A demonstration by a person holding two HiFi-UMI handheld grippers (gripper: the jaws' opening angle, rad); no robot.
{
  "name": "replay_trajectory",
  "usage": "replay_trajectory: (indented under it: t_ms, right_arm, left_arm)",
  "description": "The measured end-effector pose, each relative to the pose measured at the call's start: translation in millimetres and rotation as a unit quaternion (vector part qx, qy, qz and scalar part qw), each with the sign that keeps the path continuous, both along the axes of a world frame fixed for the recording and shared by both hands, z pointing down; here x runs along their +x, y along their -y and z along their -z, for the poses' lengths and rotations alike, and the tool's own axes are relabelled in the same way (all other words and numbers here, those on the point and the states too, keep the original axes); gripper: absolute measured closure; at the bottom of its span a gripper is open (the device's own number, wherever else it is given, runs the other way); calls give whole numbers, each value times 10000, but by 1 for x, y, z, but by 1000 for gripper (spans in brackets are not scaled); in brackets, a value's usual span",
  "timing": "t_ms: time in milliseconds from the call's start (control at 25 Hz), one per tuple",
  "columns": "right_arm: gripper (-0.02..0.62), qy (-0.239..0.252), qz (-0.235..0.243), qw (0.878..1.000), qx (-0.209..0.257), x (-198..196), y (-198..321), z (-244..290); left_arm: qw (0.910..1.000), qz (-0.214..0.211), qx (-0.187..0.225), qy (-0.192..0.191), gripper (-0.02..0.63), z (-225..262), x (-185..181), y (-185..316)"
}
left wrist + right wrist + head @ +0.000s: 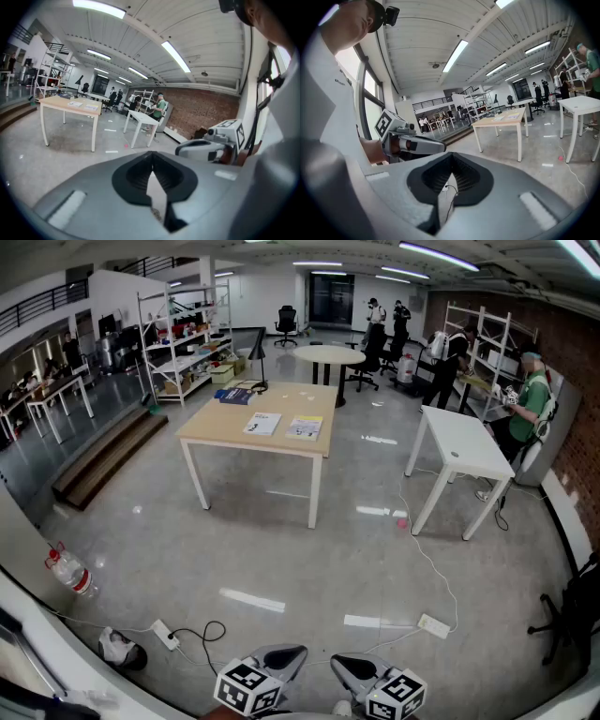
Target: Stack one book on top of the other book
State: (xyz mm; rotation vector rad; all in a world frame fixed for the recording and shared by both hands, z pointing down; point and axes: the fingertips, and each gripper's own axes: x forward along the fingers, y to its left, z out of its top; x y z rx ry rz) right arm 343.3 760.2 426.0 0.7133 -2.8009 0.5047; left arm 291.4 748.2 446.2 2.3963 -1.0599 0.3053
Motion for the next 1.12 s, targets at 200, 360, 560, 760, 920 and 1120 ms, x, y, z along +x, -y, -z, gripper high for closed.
replay_trajectory:
  t_ms: [200,360,560,760,920,1120]
  right_arm:
    - [595,-7,32,10000,-18,-1,-1,-2]
    - [595,41,-27,10000,-67,0,0,-2]
    - [595,336,39,9991,-258,-3,0,2]
    - [595,30,138,9997,-211,-7,-4,-9]
    - [595,-1,78,9996,-271,-4,-2,-11]
    - [595,-26,-151,9994,-297,-1,5,-13]
  left_arm:
    - [10000,9,9,5,600,-1,0,1]
    - [10000,13,6,9,600,1,-1,1]
    - [10000,-2,1,10,600,0,0,1]
    - [10000,-6,-4,8,600,-2,-1,2]
    - [10000,2,-18,6,600,-2,-1,2]
    - [9999,119,18,-29,600,0,-17,2]
